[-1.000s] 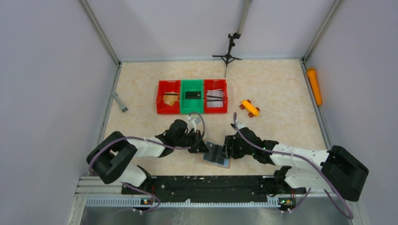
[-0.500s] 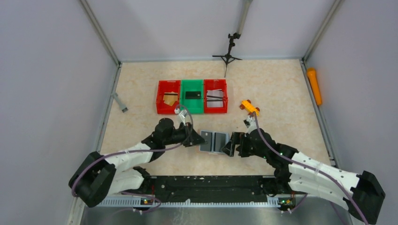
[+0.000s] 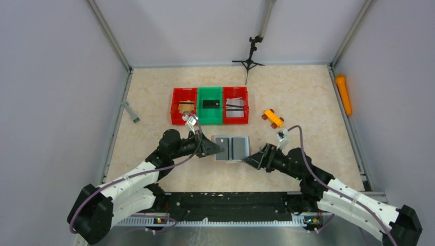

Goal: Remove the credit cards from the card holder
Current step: Remove the credit card from the card holder.

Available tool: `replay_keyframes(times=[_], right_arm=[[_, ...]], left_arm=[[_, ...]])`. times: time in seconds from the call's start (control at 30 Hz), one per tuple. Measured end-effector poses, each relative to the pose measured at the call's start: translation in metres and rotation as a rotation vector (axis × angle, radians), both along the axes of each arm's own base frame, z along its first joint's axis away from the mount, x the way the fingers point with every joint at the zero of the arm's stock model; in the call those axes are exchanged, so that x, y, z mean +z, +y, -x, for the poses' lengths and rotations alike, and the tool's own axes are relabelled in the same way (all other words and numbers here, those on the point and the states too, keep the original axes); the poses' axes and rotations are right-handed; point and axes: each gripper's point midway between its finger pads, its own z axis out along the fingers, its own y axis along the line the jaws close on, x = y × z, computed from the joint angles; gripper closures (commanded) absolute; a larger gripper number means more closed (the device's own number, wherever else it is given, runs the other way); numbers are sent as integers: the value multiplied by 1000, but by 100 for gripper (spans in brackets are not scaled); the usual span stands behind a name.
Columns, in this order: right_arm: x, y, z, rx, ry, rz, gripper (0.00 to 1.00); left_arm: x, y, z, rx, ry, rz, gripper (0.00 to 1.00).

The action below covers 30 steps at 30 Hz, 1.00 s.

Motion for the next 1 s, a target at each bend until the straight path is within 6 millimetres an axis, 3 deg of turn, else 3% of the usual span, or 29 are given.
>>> replay_keyframes(times=[0.1, 0.23, 0.33, 0.43, 0.5, 0.67, 0.93, 1.0], right_arm=[[13, -1, 0, -13, -37, -89, 40], [36, -3, 1, -26, -86, -187, 41], [45, -3, 0, -31, -104, -218, 38], [42, -3, -2, -41, -92, -212, 26], [35, -4, -3, -50, -75, -191, 26], [28, -3, -5, -59, -53, -166, 58], [50, -6, -5, -68, -97, -242, 87], [57, -6, -4, -67, -108, -266, 90]], left_arm=[[1, -1, 4, -18, 18, 9, 100], [3, -2, 8, -39, 41, 23, 100], [7, -3, 11, -55, 48, 42, 100], [11, -5, 13, -69, 52, 59, 100], [13, -5, 14, -74, 55, 68, 100], [19, -6, 15, -87, 48, 87, 100], [24, -6, 15, -86, 48, 106, 100], [26, -7, 15, -91, 43, 117, 100]])
